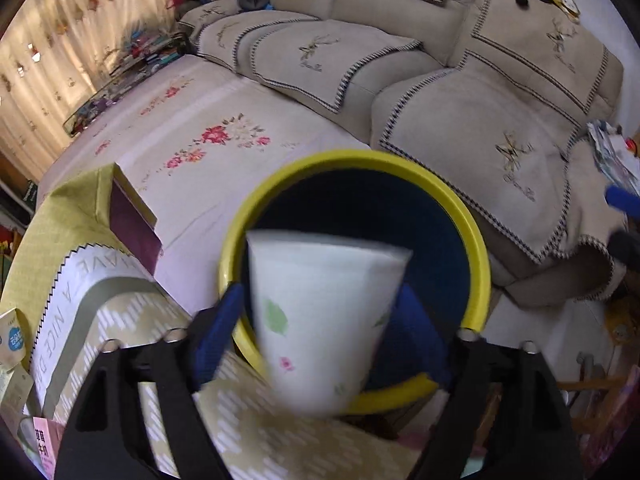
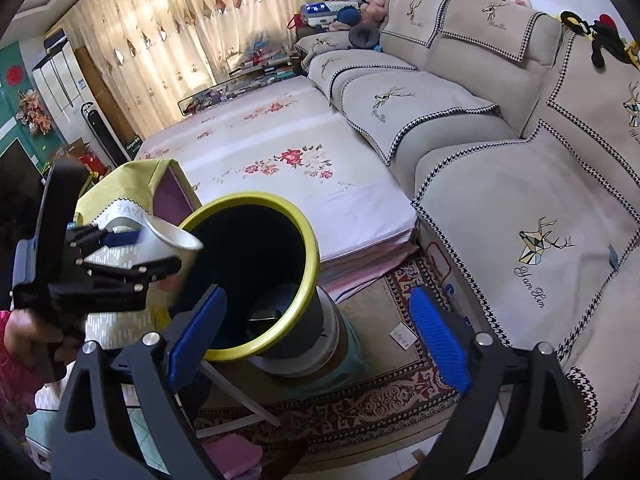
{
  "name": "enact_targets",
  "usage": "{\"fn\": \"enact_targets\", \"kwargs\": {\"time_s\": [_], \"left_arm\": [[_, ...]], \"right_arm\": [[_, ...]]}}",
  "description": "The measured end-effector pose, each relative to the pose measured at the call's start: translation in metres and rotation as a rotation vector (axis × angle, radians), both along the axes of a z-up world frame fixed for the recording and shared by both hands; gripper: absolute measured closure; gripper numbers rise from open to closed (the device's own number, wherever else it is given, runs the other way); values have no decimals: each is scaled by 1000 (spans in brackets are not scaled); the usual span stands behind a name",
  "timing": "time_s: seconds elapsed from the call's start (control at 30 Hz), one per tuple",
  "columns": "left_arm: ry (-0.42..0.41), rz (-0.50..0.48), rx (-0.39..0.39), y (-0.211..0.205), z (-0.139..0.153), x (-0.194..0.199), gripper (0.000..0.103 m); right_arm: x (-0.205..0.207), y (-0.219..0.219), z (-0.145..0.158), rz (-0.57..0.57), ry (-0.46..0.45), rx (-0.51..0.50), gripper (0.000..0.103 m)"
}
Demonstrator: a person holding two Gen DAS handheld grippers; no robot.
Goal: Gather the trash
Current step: 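Carry the paper cup over the bin and open the left gripper, then grasp the white foam fruit net with the right gripper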
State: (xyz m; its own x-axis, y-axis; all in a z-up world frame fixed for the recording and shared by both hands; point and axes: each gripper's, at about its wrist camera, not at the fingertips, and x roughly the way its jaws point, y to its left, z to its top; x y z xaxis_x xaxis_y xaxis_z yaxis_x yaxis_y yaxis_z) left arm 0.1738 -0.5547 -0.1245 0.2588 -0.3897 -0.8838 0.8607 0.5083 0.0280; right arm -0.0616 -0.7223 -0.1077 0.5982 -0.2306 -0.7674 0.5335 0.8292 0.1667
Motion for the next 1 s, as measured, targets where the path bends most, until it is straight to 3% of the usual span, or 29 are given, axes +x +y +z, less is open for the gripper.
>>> {"fn": "enact_targets", "kwargs": {"time_s": [0.17, 0.37, 0.53, 0.77, 1.0], "left_arm": [[24, 31, -58, 21, 17, 4, 16], [-105, 71, -190, 103, 68, -26, 9], [-221, 165, -265, 194, 100, -55, 5], [-332, 389, -252, 322, 106, -77, 5], [-356, 625, -228, 438, 92, -88, 5]], "right_arm": [[8, 11, -1, 24, 6, -2, 14], [23, 29, -13, 66, 32, 10, 14], [41, 51, -27, 111, 49, 36, 14], [75, 105, -43, 224, 68, 63, 14], [114, 188, -29, 411, 61, 30, 14]]}}
